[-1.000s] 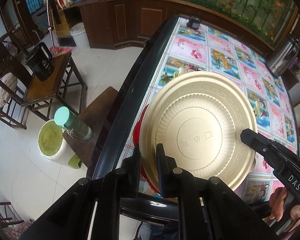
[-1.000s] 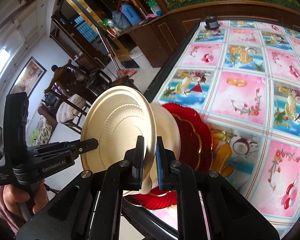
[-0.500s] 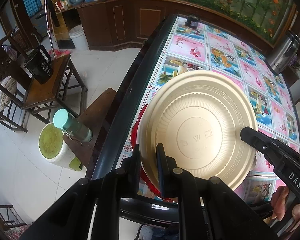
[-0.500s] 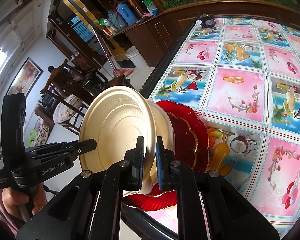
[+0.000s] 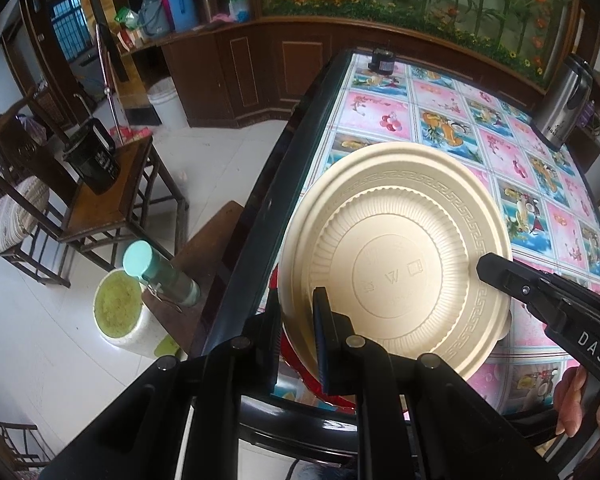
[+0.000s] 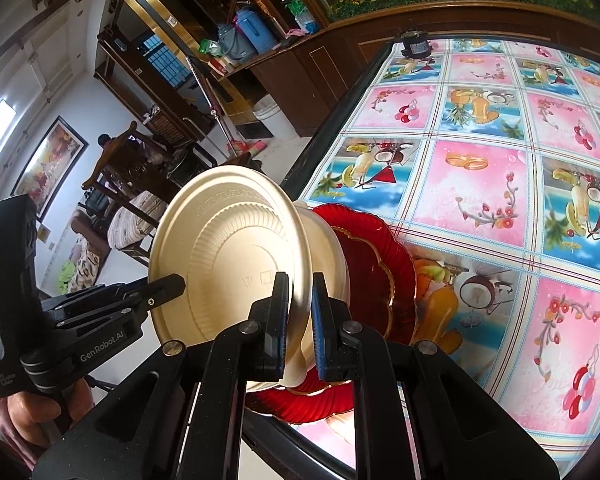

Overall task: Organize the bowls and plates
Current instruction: 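Hold the beige bowl tilted above the red plate stack with both grippers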

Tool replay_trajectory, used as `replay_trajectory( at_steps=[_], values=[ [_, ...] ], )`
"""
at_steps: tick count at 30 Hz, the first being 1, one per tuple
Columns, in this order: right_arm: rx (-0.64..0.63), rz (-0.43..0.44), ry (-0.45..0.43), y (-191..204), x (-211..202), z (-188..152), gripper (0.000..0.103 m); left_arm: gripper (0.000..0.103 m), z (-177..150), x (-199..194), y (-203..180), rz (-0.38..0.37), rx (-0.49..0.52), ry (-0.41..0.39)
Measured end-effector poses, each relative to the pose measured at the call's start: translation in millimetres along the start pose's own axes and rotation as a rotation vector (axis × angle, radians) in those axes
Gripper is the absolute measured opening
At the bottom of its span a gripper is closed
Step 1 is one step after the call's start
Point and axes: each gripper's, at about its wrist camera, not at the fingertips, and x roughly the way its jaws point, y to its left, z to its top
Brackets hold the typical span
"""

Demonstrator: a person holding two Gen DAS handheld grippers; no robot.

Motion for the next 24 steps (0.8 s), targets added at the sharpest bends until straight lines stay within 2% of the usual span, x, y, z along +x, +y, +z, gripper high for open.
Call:
replay_trajectory(
  at_steps=[24],
  values=[
    [0.007, 0.003, 0.003, 0, 5, 0, 0.010, 0.013, -7, -10, -12, 0.074, 0.065, -0.163]
  ],
)
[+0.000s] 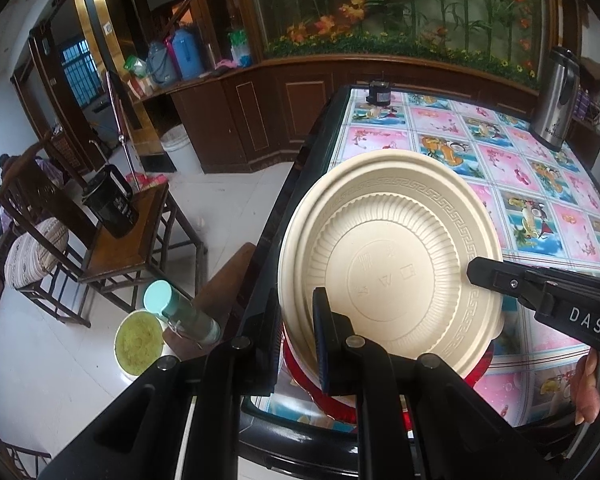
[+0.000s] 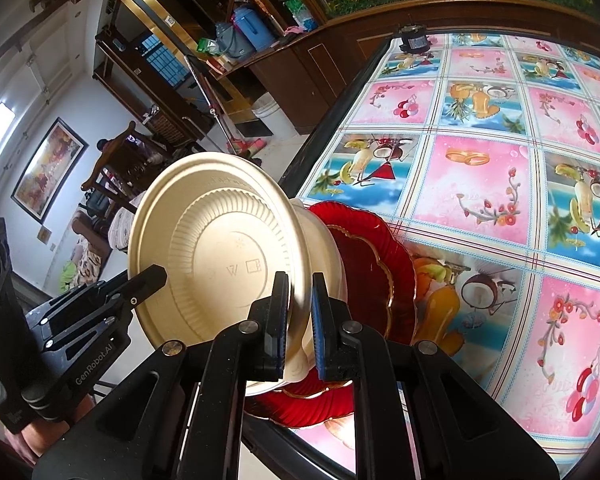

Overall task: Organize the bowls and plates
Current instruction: 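Hold the beige bowl tilted above the red plate stack with both grippers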

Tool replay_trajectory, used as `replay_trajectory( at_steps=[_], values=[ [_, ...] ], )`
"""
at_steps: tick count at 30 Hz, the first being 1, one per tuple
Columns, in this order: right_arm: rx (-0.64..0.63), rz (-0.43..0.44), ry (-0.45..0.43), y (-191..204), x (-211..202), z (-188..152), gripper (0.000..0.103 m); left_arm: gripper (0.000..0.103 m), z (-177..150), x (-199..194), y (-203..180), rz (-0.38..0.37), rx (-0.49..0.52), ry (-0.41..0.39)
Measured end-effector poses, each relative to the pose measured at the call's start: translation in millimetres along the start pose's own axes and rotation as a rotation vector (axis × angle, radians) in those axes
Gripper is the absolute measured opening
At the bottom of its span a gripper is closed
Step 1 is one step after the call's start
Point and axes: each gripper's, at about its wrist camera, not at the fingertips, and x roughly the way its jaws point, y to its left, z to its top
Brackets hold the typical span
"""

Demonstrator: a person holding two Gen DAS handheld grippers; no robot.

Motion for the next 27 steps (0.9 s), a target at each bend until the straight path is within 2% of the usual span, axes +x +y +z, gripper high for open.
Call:
replay_trajectory(
  at_steps=[16, 27],
  values=[
    [0.007, 0.014, 0.017, -5, 10, 3, 0.010, 0.013, -5, -3, -3, 0.033, 0.020, -0.089],
    [0.007, 0.016, 0.021, -4, 12, 7, 0.010, 0.013, -4, -4, 1, 0.037, 0.018, -0.096]
  ],
)
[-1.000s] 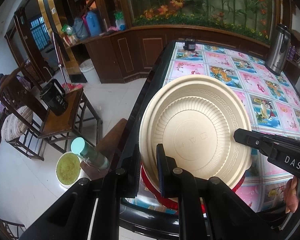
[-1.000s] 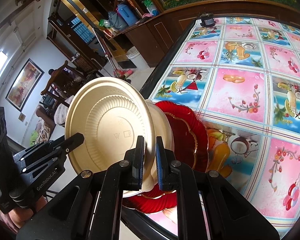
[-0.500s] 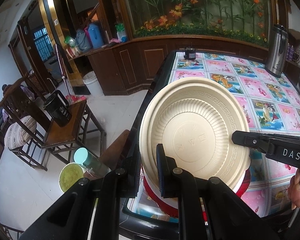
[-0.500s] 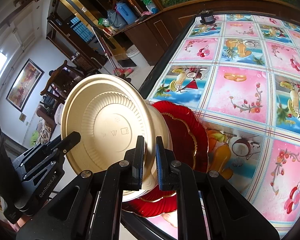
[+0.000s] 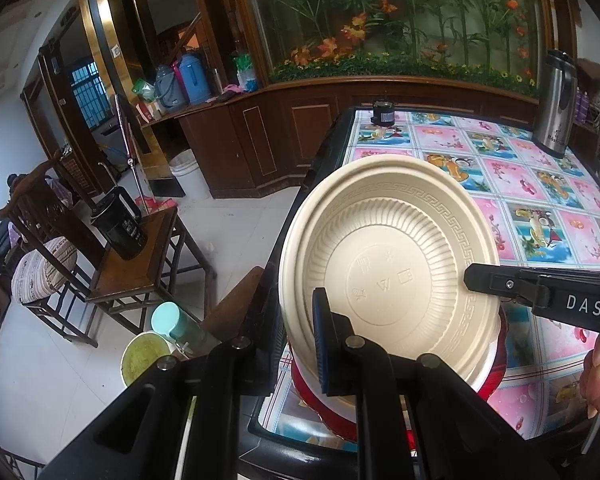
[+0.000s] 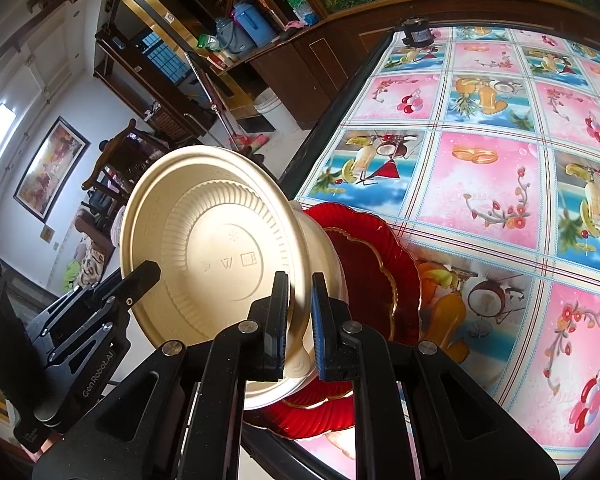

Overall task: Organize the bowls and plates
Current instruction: 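Hold the beige bowl tilted above the red plate stack with both grippers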

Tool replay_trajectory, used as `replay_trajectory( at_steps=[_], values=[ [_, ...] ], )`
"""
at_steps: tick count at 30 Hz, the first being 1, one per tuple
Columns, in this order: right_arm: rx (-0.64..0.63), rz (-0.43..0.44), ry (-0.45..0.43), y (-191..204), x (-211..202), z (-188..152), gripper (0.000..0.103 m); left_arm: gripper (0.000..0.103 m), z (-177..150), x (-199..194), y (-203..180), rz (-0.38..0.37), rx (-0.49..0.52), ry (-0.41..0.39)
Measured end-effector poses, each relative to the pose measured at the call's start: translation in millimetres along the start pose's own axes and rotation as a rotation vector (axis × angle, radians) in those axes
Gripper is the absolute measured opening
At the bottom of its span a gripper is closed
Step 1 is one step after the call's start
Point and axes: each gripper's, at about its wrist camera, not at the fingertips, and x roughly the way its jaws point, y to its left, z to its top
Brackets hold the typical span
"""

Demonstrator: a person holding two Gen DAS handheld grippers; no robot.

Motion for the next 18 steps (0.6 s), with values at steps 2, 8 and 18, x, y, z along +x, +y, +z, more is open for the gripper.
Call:
replay_trajectory(
  at_steps=[2, 8, 18],
  values=[
    [0.001, 0.001, 0.000, 0.1, 0.2, 0.3, 0.010, 0.013, -0.1, 0.4, -0.7, 0.001, -0.002, 0.001],
    [0.004, 0.003, 0.004, 0.7, 1.6, 1.3, 0.010, 0.013, 0.2, 0.8, -0.3, 0.001, -0.001, 0.002],
    [0.012, 0.006, 0.011, -3.6, 4.5, -0.4, 0.010, 0.013, 0.1, 1.4, 0.3, 0.003, 0.001, 0.007]
  ],
)
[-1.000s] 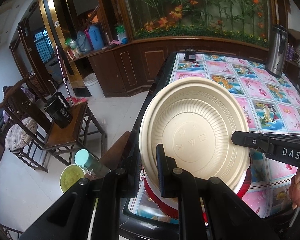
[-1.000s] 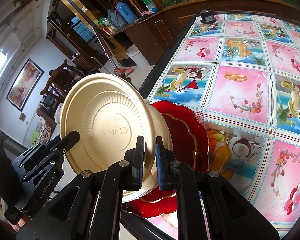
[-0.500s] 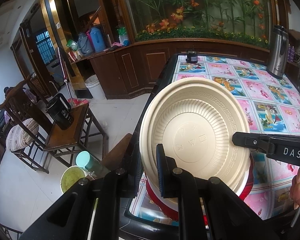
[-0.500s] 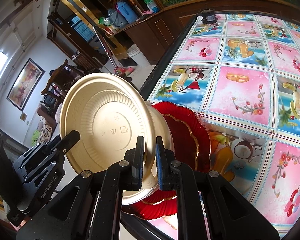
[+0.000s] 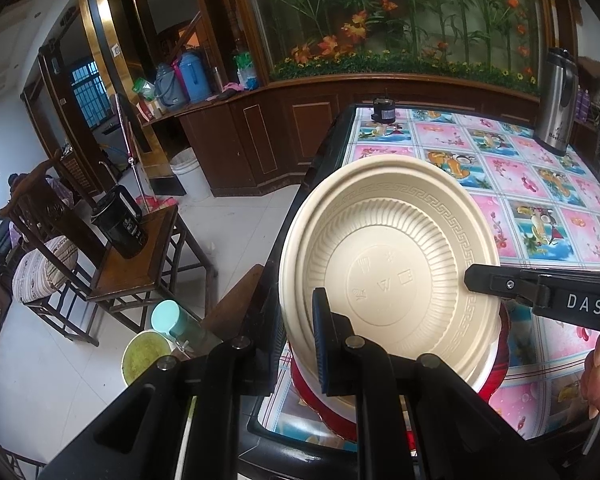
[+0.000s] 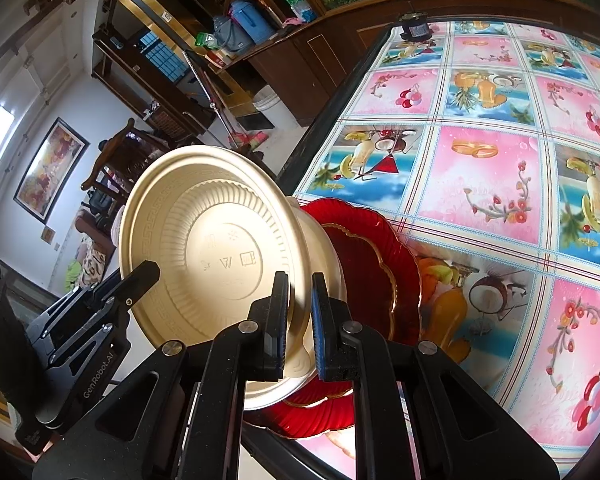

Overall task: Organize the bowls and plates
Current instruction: 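Hold the beige bowl tilted above the red plate stack with both grippers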

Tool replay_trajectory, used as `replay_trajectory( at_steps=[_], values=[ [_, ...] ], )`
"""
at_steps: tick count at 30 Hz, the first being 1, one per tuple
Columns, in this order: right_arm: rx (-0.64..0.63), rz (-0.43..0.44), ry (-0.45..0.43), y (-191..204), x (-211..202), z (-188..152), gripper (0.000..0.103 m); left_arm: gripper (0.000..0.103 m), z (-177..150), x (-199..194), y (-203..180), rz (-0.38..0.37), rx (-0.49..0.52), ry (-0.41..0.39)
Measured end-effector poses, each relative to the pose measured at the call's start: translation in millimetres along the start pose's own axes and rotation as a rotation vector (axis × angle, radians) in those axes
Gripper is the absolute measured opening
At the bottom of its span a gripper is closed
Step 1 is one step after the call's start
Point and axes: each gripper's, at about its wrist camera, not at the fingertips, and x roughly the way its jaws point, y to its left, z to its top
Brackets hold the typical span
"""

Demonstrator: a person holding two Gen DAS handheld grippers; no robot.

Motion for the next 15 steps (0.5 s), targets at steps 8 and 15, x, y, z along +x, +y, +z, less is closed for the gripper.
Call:
replay_trajectory(
  at_steps=[8, 15],
  values=[
    [0.006, 0.001, 0.008, -2.2, 2.8, -2.2, 0.010, 0.013, -3.6, 4.7, -0.8, 0.001, 0.002, 0.012],
    [0.013, 0.004, 0.016, -4.1, 4.7, -2.6, 0.010, 0.013, -7.3, 10.4, -1.0, 0.002, 0.003, 0.025]
  ],
)
